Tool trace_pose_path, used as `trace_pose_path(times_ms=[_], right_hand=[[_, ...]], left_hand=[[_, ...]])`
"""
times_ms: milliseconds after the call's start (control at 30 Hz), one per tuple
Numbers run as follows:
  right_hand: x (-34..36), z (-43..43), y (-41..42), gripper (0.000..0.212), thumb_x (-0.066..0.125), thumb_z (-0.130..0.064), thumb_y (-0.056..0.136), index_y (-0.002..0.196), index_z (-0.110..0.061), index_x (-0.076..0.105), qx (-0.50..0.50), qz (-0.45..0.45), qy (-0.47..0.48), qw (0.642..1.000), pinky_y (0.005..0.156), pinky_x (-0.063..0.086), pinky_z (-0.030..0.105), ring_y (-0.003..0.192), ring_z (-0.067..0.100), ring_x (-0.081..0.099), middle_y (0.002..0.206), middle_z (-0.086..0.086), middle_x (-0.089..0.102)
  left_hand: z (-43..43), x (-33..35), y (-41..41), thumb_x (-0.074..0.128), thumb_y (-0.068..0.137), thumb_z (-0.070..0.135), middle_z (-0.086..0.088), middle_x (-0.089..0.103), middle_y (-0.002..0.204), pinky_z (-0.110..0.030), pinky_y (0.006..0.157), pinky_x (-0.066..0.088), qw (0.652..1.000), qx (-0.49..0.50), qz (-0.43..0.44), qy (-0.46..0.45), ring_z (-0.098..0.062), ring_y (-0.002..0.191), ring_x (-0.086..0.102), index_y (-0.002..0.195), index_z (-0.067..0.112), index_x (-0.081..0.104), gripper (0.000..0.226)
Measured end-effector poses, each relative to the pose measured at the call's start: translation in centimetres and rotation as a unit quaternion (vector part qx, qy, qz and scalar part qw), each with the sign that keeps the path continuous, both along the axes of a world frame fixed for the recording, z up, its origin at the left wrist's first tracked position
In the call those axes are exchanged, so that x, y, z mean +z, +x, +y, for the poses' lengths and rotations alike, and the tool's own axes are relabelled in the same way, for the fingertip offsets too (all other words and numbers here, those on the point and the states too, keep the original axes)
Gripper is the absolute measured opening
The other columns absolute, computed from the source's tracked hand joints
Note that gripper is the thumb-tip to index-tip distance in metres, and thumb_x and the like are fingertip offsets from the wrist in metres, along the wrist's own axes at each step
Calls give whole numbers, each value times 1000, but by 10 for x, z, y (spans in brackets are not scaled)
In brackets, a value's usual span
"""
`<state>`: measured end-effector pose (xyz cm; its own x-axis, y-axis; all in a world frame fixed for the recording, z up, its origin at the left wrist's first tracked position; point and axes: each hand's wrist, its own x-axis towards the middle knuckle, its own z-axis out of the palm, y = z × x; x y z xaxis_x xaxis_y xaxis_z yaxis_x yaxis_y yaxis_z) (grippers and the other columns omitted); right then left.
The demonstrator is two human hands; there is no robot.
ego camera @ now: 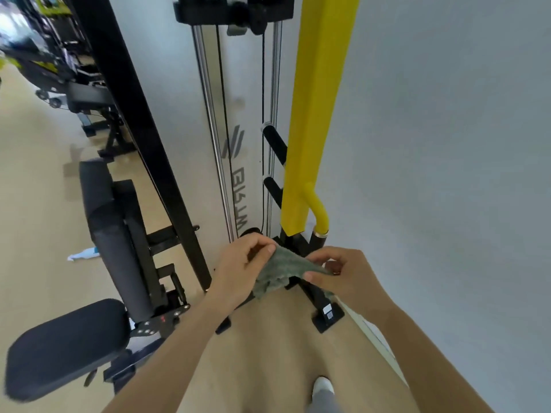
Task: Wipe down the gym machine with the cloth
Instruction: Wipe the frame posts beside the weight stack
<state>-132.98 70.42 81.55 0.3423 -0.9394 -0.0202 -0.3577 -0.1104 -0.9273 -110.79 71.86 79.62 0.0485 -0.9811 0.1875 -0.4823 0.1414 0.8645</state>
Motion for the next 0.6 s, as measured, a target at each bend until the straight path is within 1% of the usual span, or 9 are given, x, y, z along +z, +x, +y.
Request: trace_pose_path(times_ms=[33, 67, 100, 167, 233, 300, 400, 500, 600], right_hand=[[0, -4, -8, 13, 80, -10, 84, 95, -17, 77, -18, -1, -18, 1000, 55, 47, 15, 54, 3, 61, 70, -14, 70], [0, -10, -17, 13, 79, -8, 84, 93, -17, 77, -42, -2, -36, 998, 57, 47, 14, 56, 4, 62, 70, -16, 70], [0, -19, -25, 14, 78, -7, 85, 90, -20, 77, -67, -5, -52, 996, 60, 50, 18, 61, 7, 65, 73, -14, 71], [0, -38, -38, 20, 78, -5, 84, 86, -25, 76, -113, -25, -70, 991, 67, 58, 32, 73, 20, 69, 79, -8, 73], [-1, -60, -44, 22, 77, -3, 84, 84, -25, 74, -144, -43, -89, 985, 73, 61, 42, 80, 23, 69, 83, -3, 73], [2, -83, -44, 20, 76, -3, 85, 84, -22, 74, -153, -52, -105, 981, 76, 60, 44, 82, 21, 69, 86, -2, 73], [2, -116, -43, 16, 75, -3, 85, 86, -20, 73, -122, -56, -103, 986, 74, 60, 47, 77, 23, 69, 83, -2, 73], [-3, -145, -44, 15, 74, -4, 87, 86, -19, 73, -93, -71, -80, 990, 73, 62, 45, 75, 22, 69, 81, -2, 72], [-3, -169, -47, 12, 73, -3, 87, 90, -15, 74, -87, -98, -77, 988, 70, 61, 34, 73, 19, 68, 81, 2, 72]], left_hand=[[-2, 1, -4, 65, 97, 18, 18, 69, 93, -15, 79, 52, 1000, -8, -6, 2, 0, 91, 63, 99, 29, 72, 13], [-4, 3, -9, 67, 95, 19, 19, 69, 92, -14, 76, 52, 1000, -16, -5, 3, 0, 89, 63, 99, 31, 72, 14], [-7, 4, -14, 70, 93, 18, 19, 70, 92, -13, 74, 51, 1000, -21, -4, 2, 1, 87, 63, 99, 31, 73, 15], [-16, 6, -26, 76, 89, 16, 19, 71, 92, -11, 72, 49, 1000, -15, -5, -1, 1, 85, 64, 100, 27, 77, 16], [-29, 8, -41, 78, 87, 16, 17, 71, 94, -12, 73, 49, 1000, 17, -7, -8, 0, 87, 63, 102, 25, 77, 17], [-44, 10, -57, 77, 87, 17, 17, 69, 94, -15, 73, 51, 998, 68, -2, -20, 1, 89, 61, 99, 28, 74, 17], [-66, 12, -79, 75, 90, 19, 16, 68, 93, -15, 72, 50, 990, 137, 10, -18, 2, 88, 60, 98, 32, 70, 15], [-80, 12, -94, 73, 91, 21, 16, 68, 93, -11, 72, 47, 981, 194, 13, -26, 1, 87, 61, 96, 33, 69, 14], [-88, 19, -110, 74, 91, 22, 17, 69, 90, -12, 71, 46, 967, 249, -3, -62, 3, 85, 61, 92, 36, 68, 15]])
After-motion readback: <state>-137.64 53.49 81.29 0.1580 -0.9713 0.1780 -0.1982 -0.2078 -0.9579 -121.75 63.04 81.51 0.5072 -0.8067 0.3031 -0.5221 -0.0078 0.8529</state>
